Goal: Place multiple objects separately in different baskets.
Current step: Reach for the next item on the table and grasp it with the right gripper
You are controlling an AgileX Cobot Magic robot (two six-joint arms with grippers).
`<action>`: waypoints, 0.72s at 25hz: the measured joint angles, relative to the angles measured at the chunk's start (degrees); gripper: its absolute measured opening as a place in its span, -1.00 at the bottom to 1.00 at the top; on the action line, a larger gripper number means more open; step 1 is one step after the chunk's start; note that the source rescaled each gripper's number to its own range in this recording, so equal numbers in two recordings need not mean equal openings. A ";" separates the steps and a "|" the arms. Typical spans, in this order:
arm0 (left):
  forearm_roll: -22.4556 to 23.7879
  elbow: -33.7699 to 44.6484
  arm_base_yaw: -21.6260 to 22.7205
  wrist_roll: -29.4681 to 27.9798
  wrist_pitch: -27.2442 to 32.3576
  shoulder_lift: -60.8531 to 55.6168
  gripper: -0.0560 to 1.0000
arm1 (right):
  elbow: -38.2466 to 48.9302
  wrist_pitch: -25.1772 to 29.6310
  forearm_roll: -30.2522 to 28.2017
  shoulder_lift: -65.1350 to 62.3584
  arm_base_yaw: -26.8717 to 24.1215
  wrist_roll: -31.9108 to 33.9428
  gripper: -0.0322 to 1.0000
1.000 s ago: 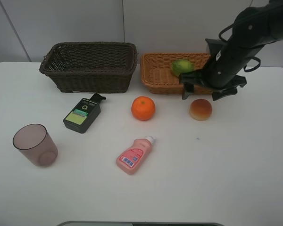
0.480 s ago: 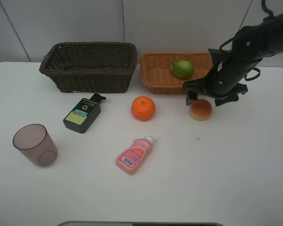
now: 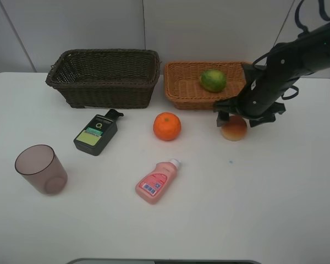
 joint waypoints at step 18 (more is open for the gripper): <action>0.00 0.00 0.00 0.00 0.00 0.00 1.00 | 0.00 -3.06 -0.55 4.35 0.00 -0.07 0.66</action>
